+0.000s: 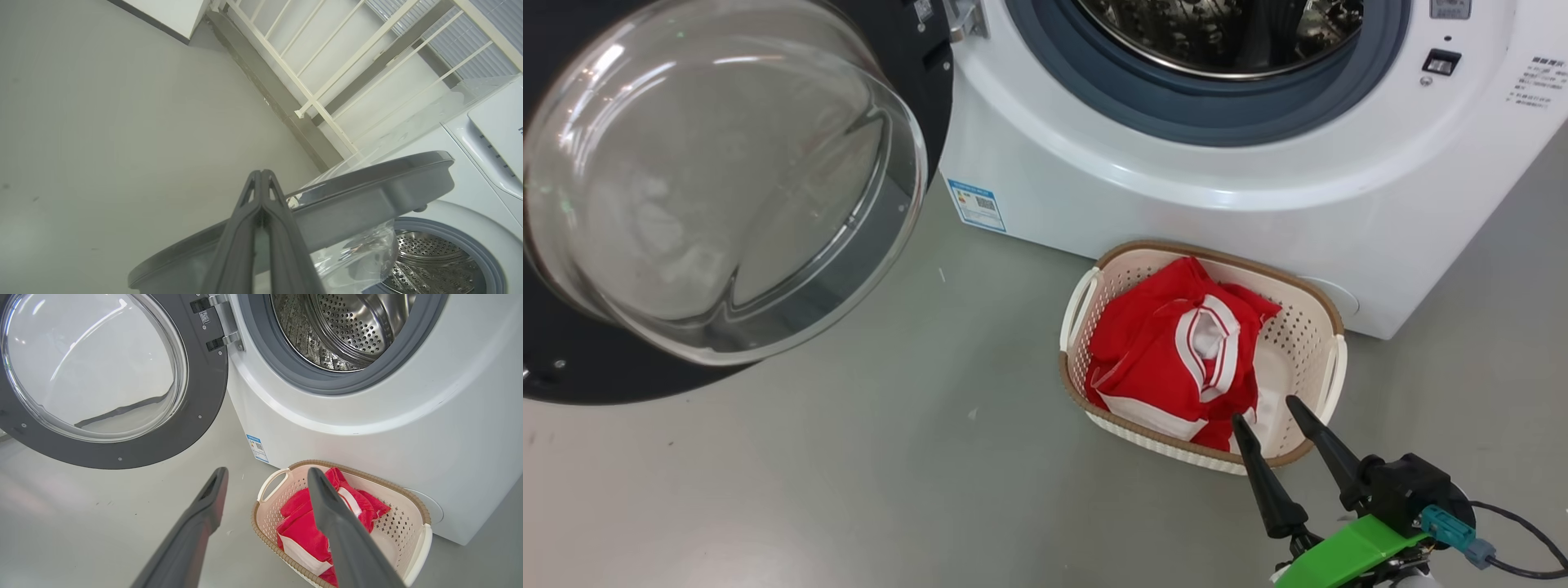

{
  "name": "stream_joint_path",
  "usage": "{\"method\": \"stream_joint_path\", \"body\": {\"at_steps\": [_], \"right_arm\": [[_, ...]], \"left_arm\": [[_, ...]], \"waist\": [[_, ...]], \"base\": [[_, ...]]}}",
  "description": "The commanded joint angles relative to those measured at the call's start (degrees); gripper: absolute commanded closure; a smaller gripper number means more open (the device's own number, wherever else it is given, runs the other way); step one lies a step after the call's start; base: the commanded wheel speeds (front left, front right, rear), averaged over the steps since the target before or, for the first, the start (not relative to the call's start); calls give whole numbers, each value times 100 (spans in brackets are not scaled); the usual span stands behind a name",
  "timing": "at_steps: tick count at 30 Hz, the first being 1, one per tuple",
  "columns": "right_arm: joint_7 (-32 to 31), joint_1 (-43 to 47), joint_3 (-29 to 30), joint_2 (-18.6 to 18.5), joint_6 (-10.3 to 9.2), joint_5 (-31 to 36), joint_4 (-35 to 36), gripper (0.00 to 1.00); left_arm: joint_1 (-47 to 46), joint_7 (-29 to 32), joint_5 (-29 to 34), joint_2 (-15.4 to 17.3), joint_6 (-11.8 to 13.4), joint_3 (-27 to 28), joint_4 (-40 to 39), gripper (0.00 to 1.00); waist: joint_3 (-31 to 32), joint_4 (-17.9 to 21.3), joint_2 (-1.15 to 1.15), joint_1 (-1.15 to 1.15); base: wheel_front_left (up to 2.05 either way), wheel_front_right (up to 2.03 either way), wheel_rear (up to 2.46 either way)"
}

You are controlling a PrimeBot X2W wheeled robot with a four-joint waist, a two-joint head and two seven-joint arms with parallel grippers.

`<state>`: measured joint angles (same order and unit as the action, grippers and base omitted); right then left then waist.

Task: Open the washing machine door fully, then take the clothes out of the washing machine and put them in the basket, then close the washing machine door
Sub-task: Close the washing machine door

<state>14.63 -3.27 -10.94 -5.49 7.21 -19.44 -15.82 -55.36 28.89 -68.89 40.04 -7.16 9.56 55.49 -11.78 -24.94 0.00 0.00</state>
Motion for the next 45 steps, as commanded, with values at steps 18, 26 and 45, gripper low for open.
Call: {"method": "stream_joint_path", "body": {"at_steps": [18,26,45], "right_arm": [[37,-270,-154,-10,28,152,131,0],[37,-247,-151,9,28,144,113,0],[37,-144,-190,73,28,55,110,0]], "left_arm": [[-47,134,-166,387,-33,-168,-100,100],[94,442,-340,354,-33,-339,-362,100],[561,1102,-804,489,-33,-641,-1136,100]], "waist": [[-204,161,0,0],[-129,171,0,0],[109,158,0,0]], "base": [[0,0,0],[0,0,0],[0,0,0]]}}
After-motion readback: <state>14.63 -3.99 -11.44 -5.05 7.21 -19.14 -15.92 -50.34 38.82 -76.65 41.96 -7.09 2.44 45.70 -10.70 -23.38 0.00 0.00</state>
